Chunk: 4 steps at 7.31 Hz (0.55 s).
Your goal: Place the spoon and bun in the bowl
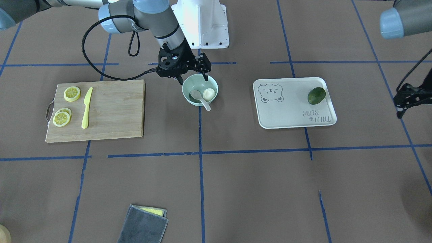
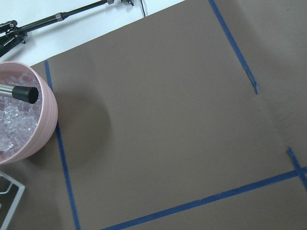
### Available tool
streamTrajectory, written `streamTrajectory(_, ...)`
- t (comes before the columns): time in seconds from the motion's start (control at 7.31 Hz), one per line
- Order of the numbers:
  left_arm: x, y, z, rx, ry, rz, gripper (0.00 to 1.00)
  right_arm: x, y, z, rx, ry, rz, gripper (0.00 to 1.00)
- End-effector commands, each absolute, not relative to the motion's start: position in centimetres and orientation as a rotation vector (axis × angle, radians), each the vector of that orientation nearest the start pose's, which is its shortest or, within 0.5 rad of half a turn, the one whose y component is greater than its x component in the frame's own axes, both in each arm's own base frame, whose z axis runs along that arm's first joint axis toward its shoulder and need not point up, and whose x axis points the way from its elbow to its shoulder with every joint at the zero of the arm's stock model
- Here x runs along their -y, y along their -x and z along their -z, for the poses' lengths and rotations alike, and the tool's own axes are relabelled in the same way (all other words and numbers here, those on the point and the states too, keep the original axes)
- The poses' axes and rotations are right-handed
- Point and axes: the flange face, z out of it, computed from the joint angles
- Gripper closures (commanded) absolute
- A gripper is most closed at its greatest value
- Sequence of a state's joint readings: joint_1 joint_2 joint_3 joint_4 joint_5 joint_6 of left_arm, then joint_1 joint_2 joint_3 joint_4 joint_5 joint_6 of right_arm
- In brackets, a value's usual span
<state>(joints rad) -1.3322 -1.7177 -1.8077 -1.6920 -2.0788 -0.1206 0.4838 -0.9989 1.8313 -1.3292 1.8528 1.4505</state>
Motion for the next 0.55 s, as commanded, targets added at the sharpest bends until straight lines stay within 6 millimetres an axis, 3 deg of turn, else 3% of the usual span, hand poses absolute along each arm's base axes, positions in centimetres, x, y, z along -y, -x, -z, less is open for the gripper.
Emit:
streamTrajectory(0.0,54.5,1.2,-53.3,-0.562,-0.342,-0.292,0.00,44.4,42.5,-22.4,1.075,-0.071,-0.175,0.00)
streamTrajectory(0.41,52.6,2.2,-55.7,-0.606,-0.297,-0.265,0.00,50.1,29.5,-32.2,0.991,-0.127,-0.053,0.00)
